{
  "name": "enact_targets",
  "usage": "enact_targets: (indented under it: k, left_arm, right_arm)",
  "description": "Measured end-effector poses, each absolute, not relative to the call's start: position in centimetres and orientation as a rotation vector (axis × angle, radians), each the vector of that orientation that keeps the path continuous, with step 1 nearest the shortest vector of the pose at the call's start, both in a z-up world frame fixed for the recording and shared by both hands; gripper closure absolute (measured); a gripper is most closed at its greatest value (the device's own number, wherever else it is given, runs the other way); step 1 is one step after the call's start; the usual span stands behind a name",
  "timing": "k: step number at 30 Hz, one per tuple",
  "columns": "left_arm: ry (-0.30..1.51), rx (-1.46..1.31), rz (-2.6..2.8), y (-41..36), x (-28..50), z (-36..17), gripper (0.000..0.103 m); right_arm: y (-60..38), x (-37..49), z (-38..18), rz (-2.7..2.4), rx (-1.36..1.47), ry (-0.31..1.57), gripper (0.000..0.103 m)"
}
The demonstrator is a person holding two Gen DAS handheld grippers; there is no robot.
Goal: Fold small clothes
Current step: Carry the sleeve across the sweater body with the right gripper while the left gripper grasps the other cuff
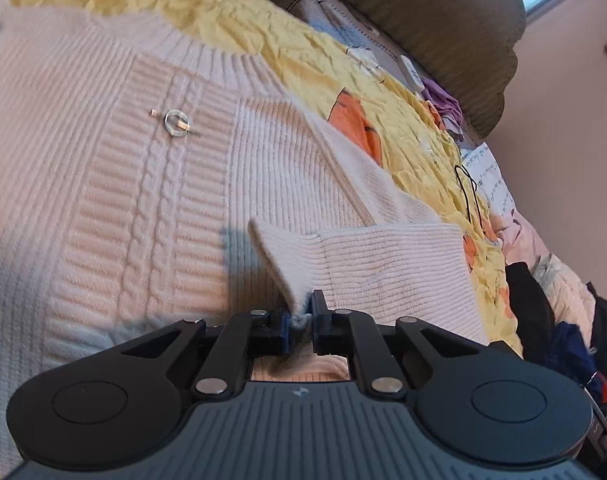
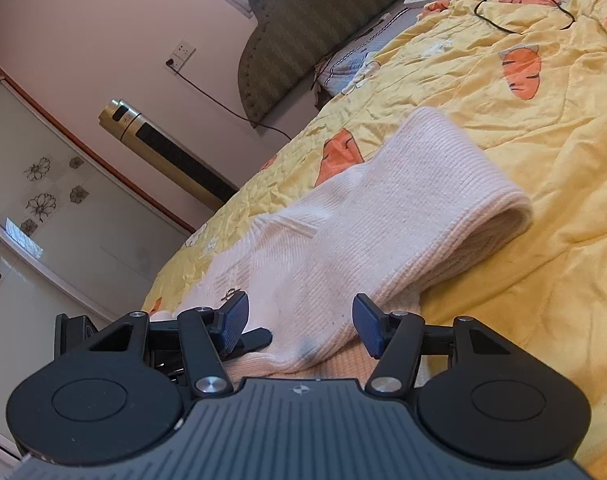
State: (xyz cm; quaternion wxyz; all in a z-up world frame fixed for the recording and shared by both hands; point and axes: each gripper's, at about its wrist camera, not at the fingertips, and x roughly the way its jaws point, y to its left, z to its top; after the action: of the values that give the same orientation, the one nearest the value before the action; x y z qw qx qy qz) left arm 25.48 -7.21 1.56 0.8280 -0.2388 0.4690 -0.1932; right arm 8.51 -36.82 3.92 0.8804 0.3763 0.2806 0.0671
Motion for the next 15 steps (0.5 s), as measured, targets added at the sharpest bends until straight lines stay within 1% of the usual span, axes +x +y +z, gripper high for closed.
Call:
enact_targets:
  k: [4,6,9,13,15]
  left_arm:
    - [0.804,-0.355,-0.4,-5.5,23.5,6.6,0.093]
    - [0.76,-0.313,-0.373,-4.0,23.2,8.1,0.093]
    - [0.749,-0.316,-0.315,-0.7,22.6,8.7,0.093]
    - [0.735,-0.368,-0.203,4.3,21.4,8.5,0.093]
    - [0.77,-0.386,-0.164,6.3,21.2,7.4,0.093]
  right_arm:
    - [-37.7,8.2,4.2,0.103,0.774,0.575,0.045]
    - [-38.1,7.9,4.5,0.091,0.762,0.566,0.045]
    - [-39.2,7.7,4.4,0.068,0.768,0.564,0.041]
    - [-40.5,8.1,3.9,0.034,0.8,0.567,0.041]
    - [-40.7,8.4,3.8,0.033,0.787,0.576,0.041]
